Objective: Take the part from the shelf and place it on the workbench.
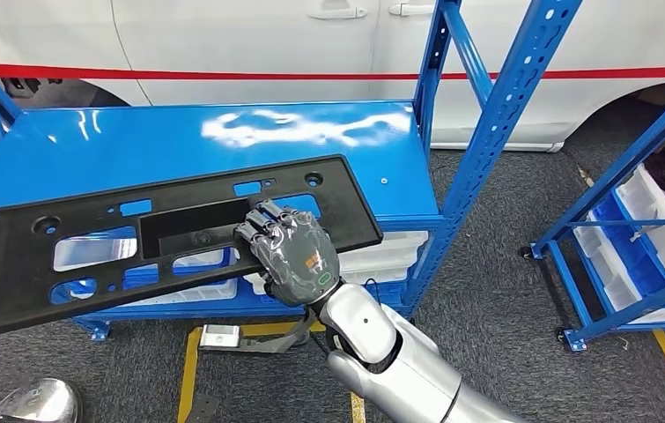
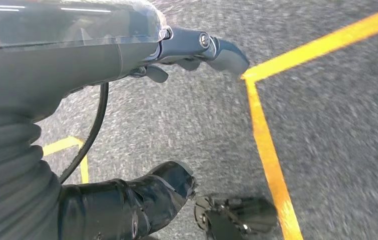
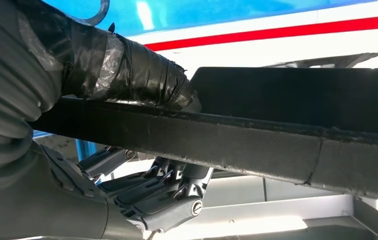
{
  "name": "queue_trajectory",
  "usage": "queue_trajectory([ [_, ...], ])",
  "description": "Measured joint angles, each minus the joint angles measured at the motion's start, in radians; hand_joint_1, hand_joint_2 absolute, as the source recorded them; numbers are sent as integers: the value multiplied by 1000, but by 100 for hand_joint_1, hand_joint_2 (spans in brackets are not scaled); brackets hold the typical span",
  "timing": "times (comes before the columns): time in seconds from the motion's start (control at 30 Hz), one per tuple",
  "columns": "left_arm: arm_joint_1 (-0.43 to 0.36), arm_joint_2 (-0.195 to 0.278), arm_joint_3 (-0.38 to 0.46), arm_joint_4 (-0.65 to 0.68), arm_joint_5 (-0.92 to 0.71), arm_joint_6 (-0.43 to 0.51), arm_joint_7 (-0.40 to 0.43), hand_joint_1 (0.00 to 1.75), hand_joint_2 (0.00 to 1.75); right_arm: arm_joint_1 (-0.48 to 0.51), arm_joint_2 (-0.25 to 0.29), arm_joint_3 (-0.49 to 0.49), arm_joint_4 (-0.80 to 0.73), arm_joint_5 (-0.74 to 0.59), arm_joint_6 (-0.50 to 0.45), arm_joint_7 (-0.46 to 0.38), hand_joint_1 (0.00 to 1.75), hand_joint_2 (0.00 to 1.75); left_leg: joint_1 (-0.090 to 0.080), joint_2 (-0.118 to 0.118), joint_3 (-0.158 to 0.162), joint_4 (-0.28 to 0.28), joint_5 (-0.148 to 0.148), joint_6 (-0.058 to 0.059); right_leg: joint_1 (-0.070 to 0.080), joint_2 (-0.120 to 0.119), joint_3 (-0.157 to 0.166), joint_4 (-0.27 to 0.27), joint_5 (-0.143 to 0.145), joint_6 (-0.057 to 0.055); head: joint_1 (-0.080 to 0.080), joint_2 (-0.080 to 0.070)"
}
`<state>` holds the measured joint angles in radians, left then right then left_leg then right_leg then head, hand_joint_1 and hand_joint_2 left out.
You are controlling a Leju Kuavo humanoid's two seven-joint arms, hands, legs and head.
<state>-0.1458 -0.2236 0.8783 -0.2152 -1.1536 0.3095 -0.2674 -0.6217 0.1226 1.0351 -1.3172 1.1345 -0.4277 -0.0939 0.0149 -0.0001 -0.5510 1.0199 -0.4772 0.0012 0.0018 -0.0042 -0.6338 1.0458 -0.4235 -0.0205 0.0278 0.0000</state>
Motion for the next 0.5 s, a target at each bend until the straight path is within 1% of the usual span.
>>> queue_trajectory([
  [0.03, 0, 0, 0, 0, 0, 0, 0, 0, 175, 0, 0, -1, 0, 0, 0, 0, 175, 175, 2, 1, -2, -3, 7, 8, -1, 1, -3, 5, -5, 6, 0, 0],
  [0.07, 0, 0, 0, 0, 1, 1, 0, 0, 175, 0, 0, -2, 0, 1, -1, 0, 175, 175, 4, 3, -5, -7, 13, 16, -2, 2, -11, 23, -23, 11, 0, 0],
  [0.1, -1, 0, 0, 0, 1, 1, 0, 0, 175, 0, 0, -4, 0, 1, -1, 0, 175, 175, 6, 4, -10, -10, 20, 23, -3, 3, -27, 61, -53, 15, 1, 0],
  [0.17, -2, 0, 0, 0, 1, 1, 0, 0, 175, 1, 0, -5, 0, 1, -2, 0, 175, 175, 5, 5, -26, -8, 30, 30, -6, 4, -77, 190, -132, 22, 1, 0],
  [0.2, -1, 0, 0, 0, 1, 0, 0, 0, 175, 3, 0, -5, 1, 1, -2, 0, 175, 175, 5, 6, -34, -5, 34, 30, -7, 4, -98, 249, -159, 24, 1, 0],
  [0.23, 0, 0, 0, 0, 1, 1, 0, 0, 175, 4, 0, -5, 1, 1, -2, 0, 175, 175, 4, 6, -42, -3, 37, 29, -8, 4, -104, 280, -169, 25, 1, 0],
  [0.27, 0, 0, 1, 0, 1, 0, 0, 0, 175, 5, -1, -5, 2, 1, -2, 1, 175, 175, 4, 6, -49, -1, 41, 28, -8, 4, -89, 270, -159, 25, 1, 0],
  [0.3, 0, 0, 1, 0, 1, 0, 0, 0, 175, 6, -1, -5, 3, 1, -2, 1, 175, 175, 4, 6, -54, 1, 43, 26, -9, 4, -54, 220, -135, 22, 1, 0],
  [0.37, 0, 0, 1, 0, 1, 1, 0, 0, 175, 5, 0, -6, 3, 1, -2, 1, 175, 175, 3, 5, -59, 5, 48, 20, -5, 4, 34, 75, -89, 14, 1, 0],
  [0.4, 0, 0, 1, 0, 1, 1, 0, 0, 175, 5, 0, -6, 3, 1, -3, 1, 175, 175, 1, 5, -61, 6, 51, 15, -3, 4, 61, 26, -77, 11, 1, 0],
  [0.43, -1, 0, 1, 0, 1, 1, 0, 0, 175, 5, 0, -7, 3, 0, -5, 1, 175, 175, 0, 5, -63, 7, 54, 10, 0, 5, 73, 0, -72, 7, 0, 0],
  [0.47, -1, 0, 1, 0, 1, 1, 0, 0, 175, 5, 1, -8, 3, -1, -7, 2, 175, 175, -1, 6, -65, 6, 59, 4, 3, 5, 71, -2, -70, 4, 0, 0],
  [0.5, 0, 0, 1, 0, 1, 1, 0, 0, 175, 6, 1, -9, 3, -3, -10, 2, 175, 175, -1, 5, -66, 4, 63, -3, 2, 5, 68, -4, -64, -2, 0, 0],
])
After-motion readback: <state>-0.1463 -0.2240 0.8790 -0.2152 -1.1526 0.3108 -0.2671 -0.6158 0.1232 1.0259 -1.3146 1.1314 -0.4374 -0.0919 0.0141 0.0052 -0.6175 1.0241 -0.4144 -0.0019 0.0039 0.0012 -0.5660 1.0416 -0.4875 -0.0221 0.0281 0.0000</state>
